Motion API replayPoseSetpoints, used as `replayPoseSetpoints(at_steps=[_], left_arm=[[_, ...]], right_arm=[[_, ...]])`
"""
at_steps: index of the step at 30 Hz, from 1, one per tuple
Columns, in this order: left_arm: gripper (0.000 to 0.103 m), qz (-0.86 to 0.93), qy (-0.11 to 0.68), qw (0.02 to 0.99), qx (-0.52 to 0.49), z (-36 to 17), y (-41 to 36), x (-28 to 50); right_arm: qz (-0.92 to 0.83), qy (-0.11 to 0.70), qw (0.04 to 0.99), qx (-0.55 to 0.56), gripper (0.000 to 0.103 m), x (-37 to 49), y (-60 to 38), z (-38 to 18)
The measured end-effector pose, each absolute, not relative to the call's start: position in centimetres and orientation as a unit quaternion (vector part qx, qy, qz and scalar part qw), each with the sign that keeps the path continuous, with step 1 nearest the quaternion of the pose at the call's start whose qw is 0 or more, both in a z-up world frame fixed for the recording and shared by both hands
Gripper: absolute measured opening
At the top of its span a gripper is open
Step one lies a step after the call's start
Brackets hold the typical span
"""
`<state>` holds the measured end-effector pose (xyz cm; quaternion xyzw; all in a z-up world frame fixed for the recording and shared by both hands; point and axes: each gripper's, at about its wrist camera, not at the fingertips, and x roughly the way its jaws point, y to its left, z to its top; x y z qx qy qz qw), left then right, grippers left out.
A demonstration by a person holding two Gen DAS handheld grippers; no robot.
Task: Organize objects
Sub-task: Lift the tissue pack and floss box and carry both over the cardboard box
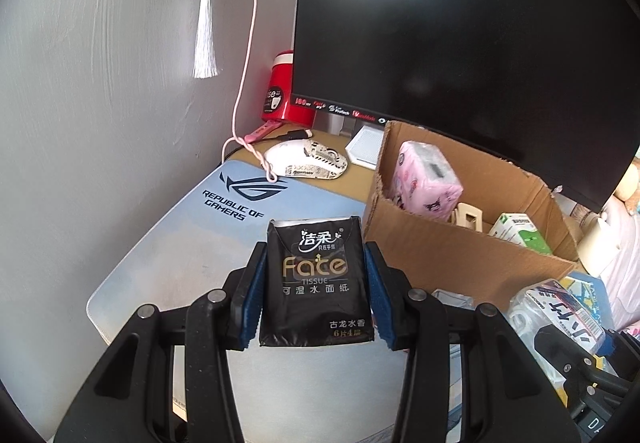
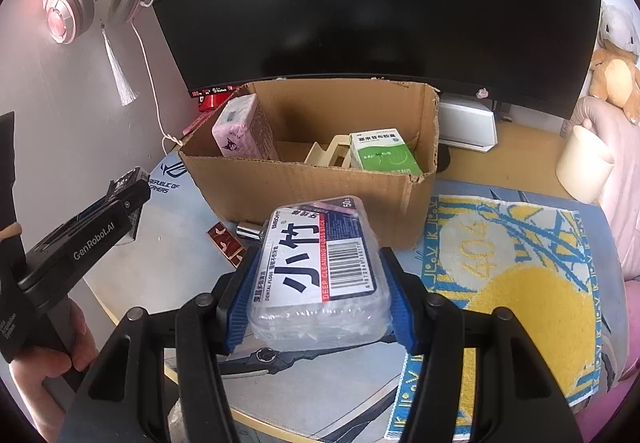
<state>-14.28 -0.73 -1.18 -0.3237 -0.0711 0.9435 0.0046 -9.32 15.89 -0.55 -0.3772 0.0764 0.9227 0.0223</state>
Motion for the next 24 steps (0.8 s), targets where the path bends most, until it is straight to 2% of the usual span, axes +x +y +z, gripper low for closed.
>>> replayPoseSetpoints(at_steps=[20, 24], left_arm=[[0.045, 0.955, -0.066, 0.047, -0.286, 3.0, 3.6, -14.8], [0.045, 0.957, -0.064, 0.048, -0.280, 3.8, 4.3, -15.4]], right_arm=[[0.937, 0.109, 0.011, -0.331, 0.062, -11.3, 19.1, 3.3], [0.940, 0.096, 0.012, -0.328, 0.062, -12.3, 19.3, 3.7]])
